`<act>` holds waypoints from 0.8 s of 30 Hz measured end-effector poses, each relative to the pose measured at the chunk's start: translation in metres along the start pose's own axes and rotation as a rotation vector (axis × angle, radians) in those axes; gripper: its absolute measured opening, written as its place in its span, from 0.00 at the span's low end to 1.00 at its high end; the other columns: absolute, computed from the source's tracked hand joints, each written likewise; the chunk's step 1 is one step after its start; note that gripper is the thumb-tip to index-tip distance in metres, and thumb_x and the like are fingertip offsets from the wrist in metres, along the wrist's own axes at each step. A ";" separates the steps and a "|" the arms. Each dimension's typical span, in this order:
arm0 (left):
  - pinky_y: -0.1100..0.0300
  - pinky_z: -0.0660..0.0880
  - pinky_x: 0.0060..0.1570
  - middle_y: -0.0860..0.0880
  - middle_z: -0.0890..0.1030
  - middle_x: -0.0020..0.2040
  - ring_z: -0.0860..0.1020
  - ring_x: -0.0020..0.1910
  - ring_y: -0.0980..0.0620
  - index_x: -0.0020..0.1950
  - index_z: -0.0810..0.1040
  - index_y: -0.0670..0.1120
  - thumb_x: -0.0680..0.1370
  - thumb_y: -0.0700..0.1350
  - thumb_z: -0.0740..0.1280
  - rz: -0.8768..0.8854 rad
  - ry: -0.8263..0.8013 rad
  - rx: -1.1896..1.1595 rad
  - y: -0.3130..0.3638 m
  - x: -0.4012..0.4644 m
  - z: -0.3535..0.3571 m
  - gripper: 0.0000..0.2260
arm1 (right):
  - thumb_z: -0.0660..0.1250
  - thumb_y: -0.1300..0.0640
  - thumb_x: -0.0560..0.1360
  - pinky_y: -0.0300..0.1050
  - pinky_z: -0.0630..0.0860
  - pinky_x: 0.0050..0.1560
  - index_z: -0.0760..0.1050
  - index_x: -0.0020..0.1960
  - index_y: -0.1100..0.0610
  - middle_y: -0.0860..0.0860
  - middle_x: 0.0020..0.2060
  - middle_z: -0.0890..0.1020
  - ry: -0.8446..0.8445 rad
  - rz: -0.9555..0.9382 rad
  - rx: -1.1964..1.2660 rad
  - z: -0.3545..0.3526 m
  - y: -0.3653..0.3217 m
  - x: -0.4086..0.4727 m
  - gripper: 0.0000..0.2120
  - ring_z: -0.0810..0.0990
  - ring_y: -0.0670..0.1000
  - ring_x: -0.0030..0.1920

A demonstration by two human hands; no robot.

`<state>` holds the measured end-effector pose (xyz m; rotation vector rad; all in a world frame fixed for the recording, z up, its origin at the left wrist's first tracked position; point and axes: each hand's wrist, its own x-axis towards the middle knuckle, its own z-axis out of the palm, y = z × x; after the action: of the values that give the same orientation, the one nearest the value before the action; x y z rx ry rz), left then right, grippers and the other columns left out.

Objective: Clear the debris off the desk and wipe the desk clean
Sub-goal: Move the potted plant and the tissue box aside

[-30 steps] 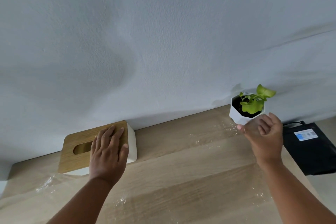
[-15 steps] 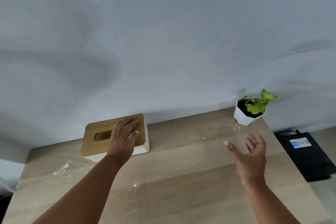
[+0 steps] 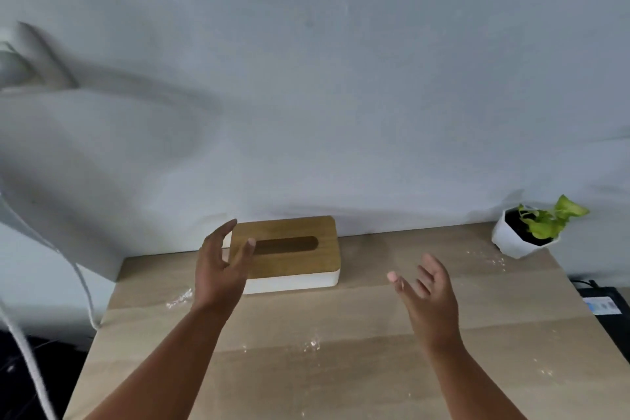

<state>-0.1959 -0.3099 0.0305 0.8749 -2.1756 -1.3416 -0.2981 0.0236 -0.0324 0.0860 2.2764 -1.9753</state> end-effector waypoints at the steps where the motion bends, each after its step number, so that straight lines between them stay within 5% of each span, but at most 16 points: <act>1: 0.67 0.67 0.57 0.65 0.74 0.68 0.69 0.67 0.71 0.69 0.72 0.66 0.72 0.68 0.69 -0.034 0.019 -0.033 -0.006 0.001 -0.007 0.26 | 0.81 0.34 0.61 0.54 0.72 0.72 0.66 0.76 0.44 0.49 0.75 0.71 -0.042 0.005 -0.018 0.010 -0.003 -0.001 0.48 0.71 0.48 0.73; 5: 0.59 0.67 0.65 0.58 0.73 0.72 0.69 0.73 0.60 0.73 0.70 0.61 0.69 0.65 0.73 -0.133 -0.017 -0.140 -0.031 0.002 -0.022 0.34 | 0.80 0.28 0.57 0.53 0.70 0.74 0.60 0.79 0.41 0.44 0.78 0.65 -0.206 -0.007 -0.084 0.042 -0.016 -0.002 0.57 0.68 0.48 0.75; 9: 0.50 0.70 0.69 0.56 0.71 0.74 0.70 0.72 0.55 0.77 0.65 0.58 0.72 0.57 0.79 -0.215 -0.145 -0.172 -0.052 -0.002 -0.025 0.38 | 0.82 0.37 0.62 0.53 0.68 0.75 0.56 0.82 0.44 0.46 0.80 0.62 -0.342 -0.017 -0.143 0.075 -0.025 -0.007 0.56 0.65 0.51 0.78; 14: 0.45 0.74 0.69 0.54 0.70 0.74 0.72 0.71 0.52 0.78 0.62 0.57 0.72 0.50 0.80 -0.259 -0.231 -0.179 -0.065 -0.006 -0.018 0.39 | 0.85 0.46 0.64 0.41 0.71 0.69 0.57 0.81 0.47 0.45 0.75 0.70 -0.390 0.028 -0.164 0.112 -0.029 -0.014 0.55 0.72 0.46 0.73; 19: 0.69 0.79 0.47 0.63 0.80 0.62 0.80 0.59 0.63 0.67 0.71 0.68 0.73 0.44 0.78 -0.177 -0.255 -0.212 -0.063 -0.007 -0.014 0.30 | 0.84 0.47 0.65 0.47 0.70 0.73 0.60 0.80 0.46 0.42 0.71 0.74 -0.340 0.014 -0.212 0.126 -0.026 -0.015 0.50 0.73 0.42 0.71; 24: 0.72 0.77 0.45 0.67 0.80 0.58 0.79 0.54 0.66 0.60 0.71 0.74 0.73 0.41 0.78 -0.162 -0.257 -0.227 -0.056 -0.009 -0.017 0.30 | 0.82 0.47 0.68 0.44 0.72 0.70 0.62 0.72 0.31 0.31 0.65 0.75 -0.310 -0.005 -0.236 0.127 -0.027 -0.021 0.42 0.73 0.33 0.66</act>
<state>-0.1624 -0.3326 -0.0123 0.8438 -2.1143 -1.8286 -0.2734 -0.1055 -0.0205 -0.2318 2.2780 -1.5757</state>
